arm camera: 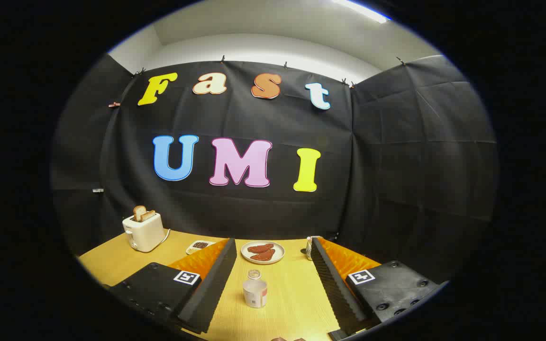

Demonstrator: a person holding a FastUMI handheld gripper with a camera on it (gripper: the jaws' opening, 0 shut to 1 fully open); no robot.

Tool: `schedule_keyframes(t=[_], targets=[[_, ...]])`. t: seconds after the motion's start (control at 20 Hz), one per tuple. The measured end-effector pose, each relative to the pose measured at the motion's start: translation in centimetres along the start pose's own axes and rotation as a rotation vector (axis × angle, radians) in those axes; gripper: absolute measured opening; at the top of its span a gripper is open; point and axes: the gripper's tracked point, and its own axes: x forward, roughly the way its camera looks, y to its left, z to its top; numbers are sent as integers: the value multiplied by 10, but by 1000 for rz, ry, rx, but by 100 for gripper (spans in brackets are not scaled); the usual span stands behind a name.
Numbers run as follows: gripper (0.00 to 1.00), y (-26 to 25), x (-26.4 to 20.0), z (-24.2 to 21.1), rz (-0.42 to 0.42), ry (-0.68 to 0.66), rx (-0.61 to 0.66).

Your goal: Take the bottle from table, then pour the juice into the cup, finally place the bottle on the coaster

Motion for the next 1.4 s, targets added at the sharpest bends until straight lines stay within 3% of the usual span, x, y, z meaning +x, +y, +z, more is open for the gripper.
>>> schedule_keyframes(t=[0.85,1.4], targets=[[97,1,15,-20,48,39,4],[97,11,29,-32,125,27,-7]])
